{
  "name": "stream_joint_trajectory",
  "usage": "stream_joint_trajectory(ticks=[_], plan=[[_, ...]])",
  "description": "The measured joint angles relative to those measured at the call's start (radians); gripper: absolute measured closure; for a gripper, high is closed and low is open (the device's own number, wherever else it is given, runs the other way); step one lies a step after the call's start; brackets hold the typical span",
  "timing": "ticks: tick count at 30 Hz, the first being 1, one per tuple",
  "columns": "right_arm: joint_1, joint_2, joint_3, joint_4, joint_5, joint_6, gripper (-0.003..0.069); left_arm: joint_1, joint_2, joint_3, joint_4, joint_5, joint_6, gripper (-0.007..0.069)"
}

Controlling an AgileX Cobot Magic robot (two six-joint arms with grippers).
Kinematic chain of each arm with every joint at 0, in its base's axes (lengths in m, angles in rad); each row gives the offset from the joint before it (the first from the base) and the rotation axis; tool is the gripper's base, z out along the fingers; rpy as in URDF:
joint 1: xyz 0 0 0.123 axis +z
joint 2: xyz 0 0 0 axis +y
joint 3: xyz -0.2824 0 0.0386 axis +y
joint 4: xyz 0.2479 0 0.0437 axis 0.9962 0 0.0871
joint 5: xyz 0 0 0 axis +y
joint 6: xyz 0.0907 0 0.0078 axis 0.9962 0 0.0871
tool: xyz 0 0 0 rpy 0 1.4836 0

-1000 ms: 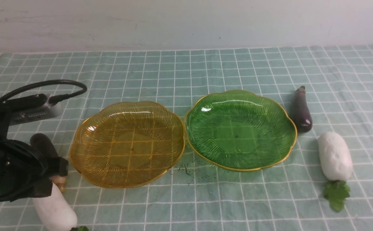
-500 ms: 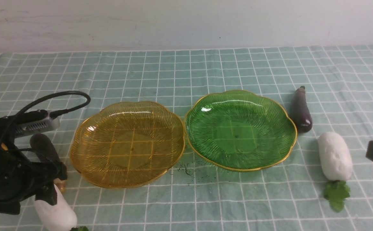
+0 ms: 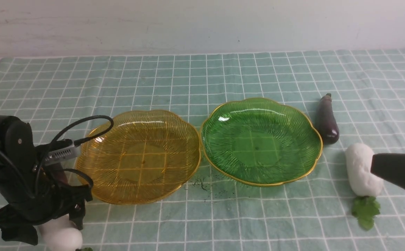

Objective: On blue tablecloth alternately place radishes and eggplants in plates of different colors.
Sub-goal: 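Pick up the white radish and place it in the left plate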

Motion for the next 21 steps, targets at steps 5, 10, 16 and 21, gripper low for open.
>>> stream_joint_trajectory(ticks=[5,10,16,21], plan=[[0.000,0.000,0.000,0.002,-0.001,-0.001,0.0671,0.000,0.031,-0.003,-0.001,0.015,0.037,0.0183],[0.000,0.000,0.000,-0.005,-0.002,0.015,0.0671,0.000,-0.001,-0.002,-0.001,0.151,0.084,0.0179],[0.000,0.035,-0.023,-0.141,-0.020,0.100,0.0671,0.000,-0.225,-0.009,-0.035,0.218,0.139,0.0179],[0.000,0.180,-0.152,-0.388,0.037,0.291,0.0671,-0.004,-0.376,-0.109,-0.200,0.143,0.365,0.0179]])
